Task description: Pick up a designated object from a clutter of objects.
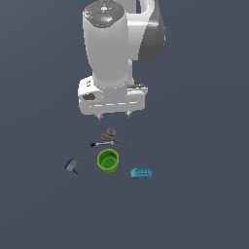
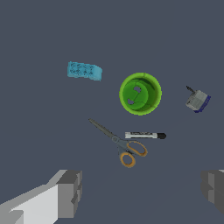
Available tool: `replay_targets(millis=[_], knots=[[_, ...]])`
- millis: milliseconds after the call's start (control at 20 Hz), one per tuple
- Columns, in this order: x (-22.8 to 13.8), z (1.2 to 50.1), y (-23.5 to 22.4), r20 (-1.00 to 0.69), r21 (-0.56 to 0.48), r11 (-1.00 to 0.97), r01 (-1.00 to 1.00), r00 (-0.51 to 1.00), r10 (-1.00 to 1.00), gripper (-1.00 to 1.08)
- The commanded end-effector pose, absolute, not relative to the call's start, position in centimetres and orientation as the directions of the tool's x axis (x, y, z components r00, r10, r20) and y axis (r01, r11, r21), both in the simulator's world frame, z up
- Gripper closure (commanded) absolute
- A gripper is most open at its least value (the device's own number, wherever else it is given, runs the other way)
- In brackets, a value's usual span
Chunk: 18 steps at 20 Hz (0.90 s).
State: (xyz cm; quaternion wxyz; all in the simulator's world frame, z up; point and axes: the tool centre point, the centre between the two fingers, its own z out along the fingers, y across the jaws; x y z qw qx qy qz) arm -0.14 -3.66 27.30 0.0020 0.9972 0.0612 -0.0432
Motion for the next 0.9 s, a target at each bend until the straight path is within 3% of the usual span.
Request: replay_targets(millis=[0,850], knots=[[0.4,26.7,-4.3,-0.084,-0.004,-0.988,0.156,0.984,0.156,-0.92],[5.0,20.8,-10.4,-0.052,-0.022,-0.887,0.461,0.886,0.461,-0.92]])
